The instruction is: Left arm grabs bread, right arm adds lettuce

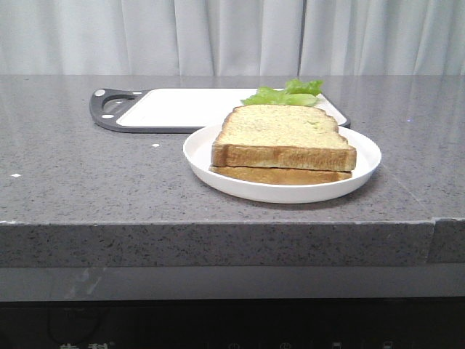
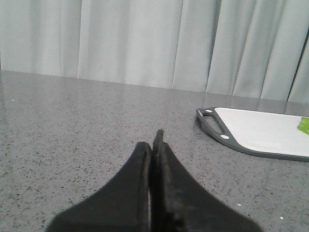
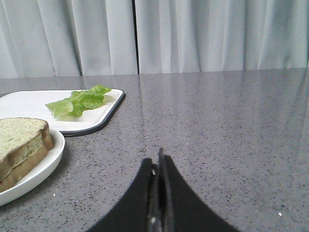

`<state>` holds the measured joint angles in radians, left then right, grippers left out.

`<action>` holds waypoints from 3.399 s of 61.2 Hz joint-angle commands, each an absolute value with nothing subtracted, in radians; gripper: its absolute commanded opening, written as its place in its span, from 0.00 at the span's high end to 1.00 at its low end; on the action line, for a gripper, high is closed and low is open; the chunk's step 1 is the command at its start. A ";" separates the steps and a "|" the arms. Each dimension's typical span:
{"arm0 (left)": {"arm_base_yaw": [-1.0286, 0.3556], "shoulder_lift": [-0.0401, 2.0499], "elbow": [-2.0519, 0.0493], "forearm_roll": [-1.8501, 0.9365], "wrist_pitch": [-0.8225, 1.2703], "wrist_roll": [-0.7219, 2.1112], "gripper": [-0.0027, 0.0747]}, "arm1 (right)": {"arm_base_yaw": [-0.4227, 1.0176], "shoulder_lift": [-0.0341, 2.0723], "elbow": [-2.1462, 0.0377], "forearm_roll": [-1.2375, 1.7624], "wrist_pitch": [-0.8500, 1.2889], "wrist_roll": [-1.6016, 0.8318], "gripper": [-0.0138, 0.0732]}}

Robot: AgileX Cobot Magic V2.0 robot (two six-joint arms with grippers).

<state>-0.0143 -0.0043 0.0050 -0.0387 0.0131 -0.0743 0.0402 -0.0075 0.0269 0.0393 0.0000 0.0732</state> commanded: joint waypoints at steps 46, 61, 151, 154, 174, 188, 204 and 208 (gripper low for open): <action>-0.014 -0.021 0.011 -0.043 -0.070 -0.072 0.99 | 0.034 -0.031 0.024 0.027 -0.080 0.070 0.92; -0.014 -0.021 -0.022 -0.043 -0.086 -0.072 0.99 | 0.034 -0.031 0.018 0.024 -0.050 0.066 0.92; -0.018 0.542 -0.751 -0.166 0.659 -0.007 0.44 | 0.034 0.536 -0.624 0.068 0.599 0.062 0.30; -0.026 0.575 -0.771 -0.228 0.697 0.056 0.44 | 0.035 0.536 -0.624 0.068 0.607 0.062 0.26; -0.152 0.854 -0.875 -0.674 0.855 0.337 0.45 | 0.035 0.536 -0.624 0.068 0.633 0.062 0.27; -0.315 1.062 -0.960 -0.713 0.767 0.351 0.45 | 0.035 0.536 -0.624 0.068 0.633 0.062 0.27; -0.482 1.326 -1.113 -0.715 0.727 0.351 0.45 | 0.035 0.536 -0.624 0.068 0.632 0.062 0.27; -0.500 1.394 -1.166 -0.728 0.745 0.351 0.45 | 0.035 0.536 -0.624 0.068 0.632 0.062 0.27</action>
<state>-0.4739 1.3552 -1.0870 -0.6751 0.7681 0.3477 0.0402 0.5225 -0.5901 0.0628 0.6925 0.0699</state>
